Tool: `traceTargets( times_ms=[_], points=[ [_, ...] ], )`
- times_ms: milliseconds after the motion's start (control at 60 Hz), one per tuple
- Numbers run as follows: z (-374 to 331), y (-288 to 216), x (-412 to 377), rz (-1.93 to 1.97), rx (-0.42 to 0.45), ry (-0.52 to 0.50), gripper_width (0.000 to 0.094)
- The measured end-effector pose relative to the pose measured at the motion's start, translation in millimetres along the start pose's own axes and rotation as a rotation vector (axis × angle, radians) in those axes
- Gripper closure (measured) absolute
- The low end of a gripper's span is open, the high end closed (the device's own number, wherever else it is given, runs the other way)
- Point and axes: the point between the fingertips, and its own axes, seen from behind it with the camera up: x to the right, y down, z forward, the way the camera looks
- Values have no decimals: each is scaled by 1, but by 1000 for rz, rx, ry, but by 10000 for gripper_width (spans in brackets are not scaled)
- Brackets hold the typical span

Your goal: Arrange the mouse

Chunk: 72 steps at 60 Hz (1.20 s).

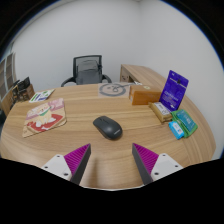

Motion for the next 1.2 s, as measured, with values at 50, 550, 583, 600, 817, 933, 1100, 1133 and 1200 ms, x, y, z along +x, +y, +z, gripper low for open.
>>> traceTargets(
  times_ms=[50, 550, 583, 600, 817, 933, 1100, 1133, 1200],
  points=[
    [13, -3, 2, -4, 2, 11, 73],
    [104, -36, 2, -31, 3, 34, 69],
    [107, -39, 3, -39, 7, 39, 68],
    [108, -40, 3, -42, 8, 39, 69],
    [126, -55, 2, -41, 16, 30, 73],
    [134, -62, 6, -36, 15, 36, 83],
    [141, -66, 11, -36, 1, 37, 153],
    [143, -66, 9, -36, -7, 27, 213],
    [144, -64, 6, -30, -18, 15, 382]
  ],
)
